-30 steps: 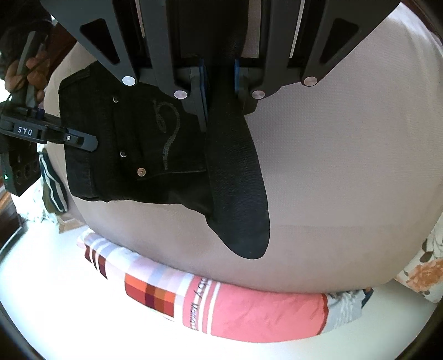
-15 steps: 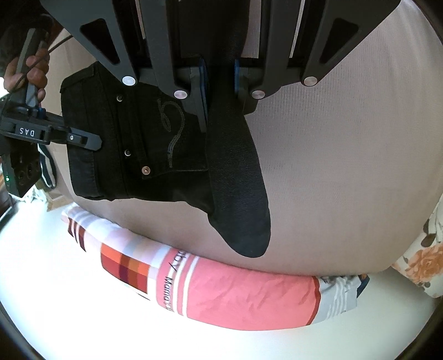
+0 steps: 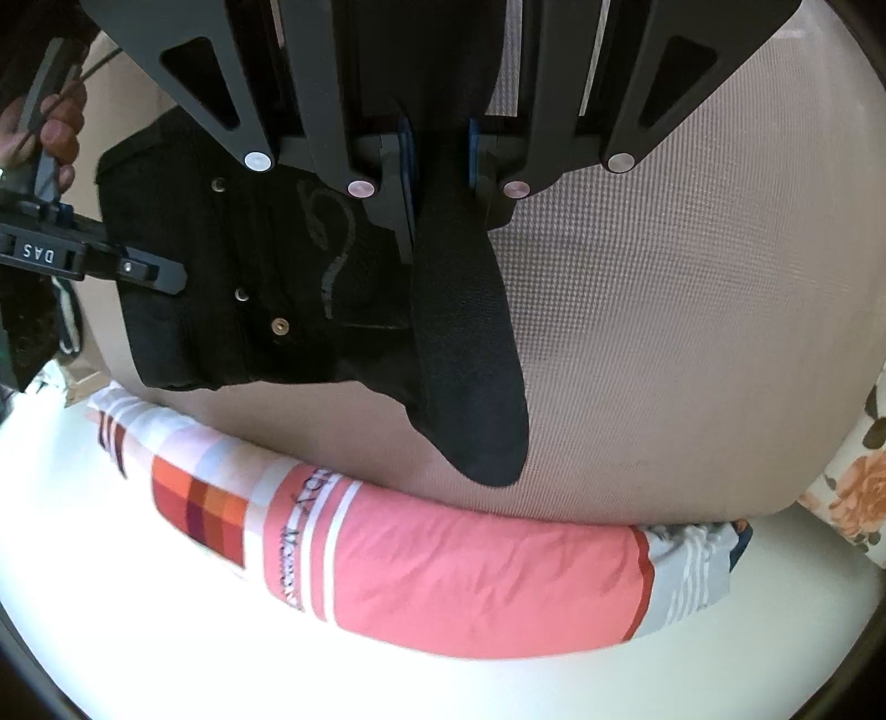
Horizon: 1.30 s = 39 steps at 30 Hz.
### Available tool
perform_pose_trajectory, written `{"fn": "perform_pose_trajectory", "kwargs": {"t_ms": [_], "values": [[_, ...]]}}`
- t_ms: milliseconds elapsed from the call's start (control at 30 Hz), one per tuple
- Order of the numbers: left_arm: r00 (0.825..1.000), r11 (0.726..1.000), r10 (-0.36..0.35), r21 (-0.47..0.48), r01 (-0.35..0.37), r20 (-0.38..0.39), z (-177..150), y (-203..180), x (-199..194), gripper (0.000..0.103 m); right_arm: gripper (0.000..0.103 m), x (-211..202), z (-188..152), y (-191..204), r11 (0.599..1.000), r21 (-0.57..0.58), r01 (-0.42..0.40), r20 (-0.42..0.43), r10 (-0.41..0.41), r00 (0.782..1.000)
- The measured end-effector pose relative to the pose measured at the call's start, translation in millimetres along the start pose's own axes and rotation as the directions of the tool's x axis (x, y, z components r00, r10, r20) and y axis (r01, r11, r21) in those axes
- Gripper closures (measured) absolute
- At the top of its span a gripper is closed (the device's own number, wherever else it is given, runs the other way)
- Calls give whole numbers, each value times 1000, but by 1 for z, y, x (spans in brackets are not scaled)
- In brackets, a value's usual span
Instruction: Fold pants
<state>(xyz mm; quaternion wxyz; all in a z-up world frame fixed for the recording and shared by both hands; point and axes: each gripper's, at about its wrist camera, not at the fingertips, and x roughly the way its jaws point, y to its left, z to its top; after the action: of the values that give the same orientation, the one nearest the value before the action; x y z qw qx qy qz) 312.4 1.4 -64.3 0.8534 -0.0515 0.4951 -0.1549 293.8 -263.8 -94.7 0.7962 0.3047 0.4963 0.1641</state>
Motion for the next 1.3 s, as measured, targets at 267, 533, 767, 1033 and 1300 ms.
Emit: {"fn": "perform_pose_trajectory", "kwargs": {"t_ms": [267, 533, 767, 1033, 1300], "values": [[996, 996, 88, 13, -88, -24, -16, 11, 34, 67, 60, 23, -9, -18, 976, -7, 218, 14, -217, 976], [980, 977, 199, 74, -199, 6, -27, 2, 26, 48, 52, 20, -21, -12, 957, -16, 289, 6, -289, 957], [968, 965, 249, 79, -248, -3, -56, 1, -3, 43, 45, -3, -47, -7, 957, 25, 288, 28, -289, 957], [952, 951, 298, 62, -303, 68, -100, -15, -55, 40, 39, -43, -93, 25, 942, -47, 331, 132, -323, 937], [935, 944, 319, 39, -328, 157, -145, -39, -108, 39, 28, -69, -149, 63, 908, -143, 393, 238, -354, 904]]}}
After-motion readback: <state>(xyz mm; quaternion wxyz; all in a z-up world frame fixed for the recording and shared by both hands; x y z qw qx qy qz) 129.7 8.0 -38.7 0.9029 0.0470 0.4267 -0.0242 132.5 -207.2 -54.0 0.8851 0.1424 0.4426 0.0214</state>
